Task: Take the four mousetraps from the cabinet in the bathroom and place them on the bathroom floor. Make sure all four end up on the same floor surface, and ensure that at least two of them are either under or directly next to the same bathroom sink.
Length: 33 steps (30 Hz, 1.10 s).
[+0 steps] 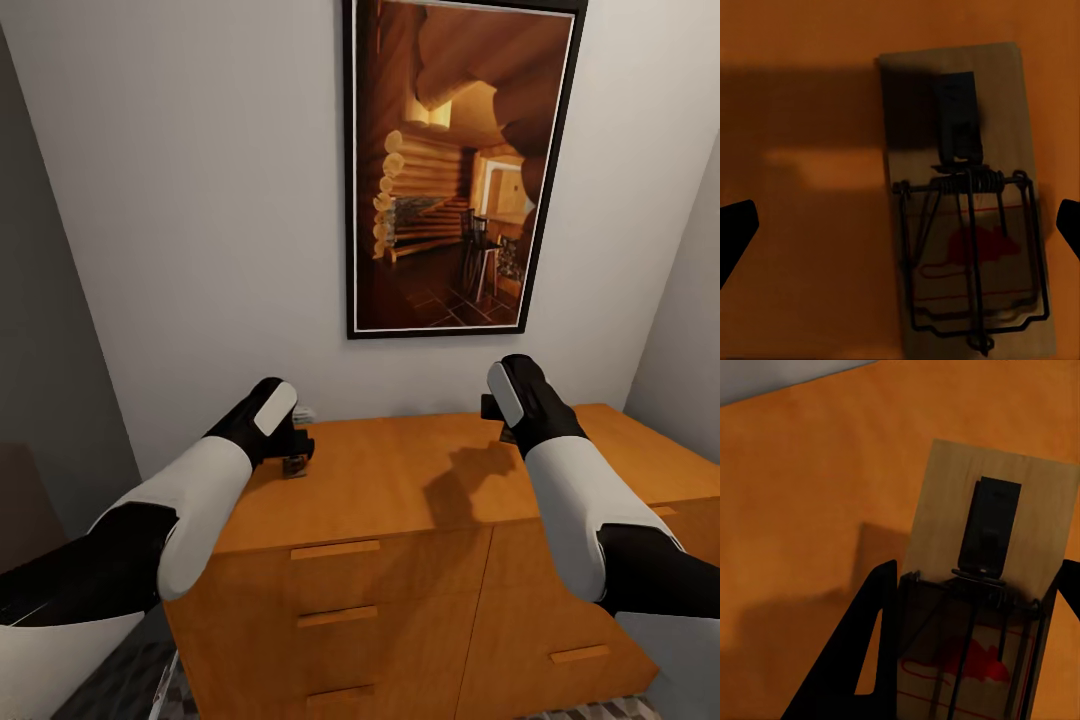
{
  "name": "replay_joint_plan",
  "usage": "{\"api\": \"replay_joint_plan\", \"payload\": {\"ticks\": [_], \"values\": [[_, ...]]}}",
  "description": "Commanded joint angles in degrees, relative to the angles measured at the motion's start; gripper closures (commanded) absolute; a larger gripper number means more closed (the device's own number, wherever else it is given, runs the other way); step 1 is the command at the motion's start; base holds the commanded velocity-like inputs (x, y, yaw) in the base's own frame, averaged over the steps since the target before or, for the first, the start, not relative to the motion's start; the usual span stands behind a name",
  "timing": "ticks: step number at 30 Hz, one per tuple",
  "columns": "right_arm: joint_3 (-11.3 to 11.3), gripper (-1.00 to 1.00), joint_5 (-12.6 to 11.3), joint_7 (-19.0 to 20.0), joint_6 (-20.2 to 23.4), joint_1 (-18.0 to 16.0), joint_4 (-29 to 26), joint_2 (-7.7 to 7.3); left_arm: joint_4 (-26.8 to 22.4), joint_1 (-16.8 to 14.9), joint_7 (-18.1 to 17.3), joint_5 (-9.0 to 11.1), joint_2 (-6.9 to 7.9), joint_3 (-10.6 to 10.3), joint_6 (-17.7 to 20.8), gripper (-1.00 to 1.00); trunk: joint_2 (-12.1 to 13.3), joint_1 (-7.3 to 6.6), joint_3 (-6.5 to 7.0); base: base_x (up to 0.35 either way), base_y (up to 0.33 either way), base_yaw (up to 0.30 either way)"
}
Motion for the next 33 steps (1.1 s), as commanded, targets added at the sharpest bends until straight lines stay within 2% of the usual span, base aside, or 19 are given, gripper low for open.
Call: {"api": "replay_joint_plan", "payload": {"ticks": [1, 8, 12, 33], "values": [[-0.2, 1.00, -0.7, -0.6, 0.0, 0.0, -0.1, 0.04, -0.1, 0.0, 0.8, 0.8, 0.00, -0.2, 0.1, -1.00, 0.0, 0.00, -0.07, 0.000, 0.000, 0.000], [-0.2, 1.00, -0.7, -0.6, 0.0, 0.0, -0.1, 0.02, -0.3, 0.0, 1.9, 4.5, 0.00, -0.2, 0.1, -1.00, 0.0, 0.00, -0.07, 0.000, 0.000, 0.000], [-0.2, 1.00, -0.7, -0.6, 0.0, 0.0, -0.1, 0.02, -0.6, 0.0, 2.1, 5.6, 0.00, -0.2, 0.1, -1.00, 0.0, 0.00, -0.07, 0.000, 0.000, 0.000], [-0.2, 1.00, -0.7, -0.6, 0.0, 0.0, -0.1, 0.02, -0.4, 0.0, 2.1, 6.4, 0.00, -0.2, 0.1, -1.00, 0.0, 0.00, -0.07, 0.000, 0.000, 0.000]]}}
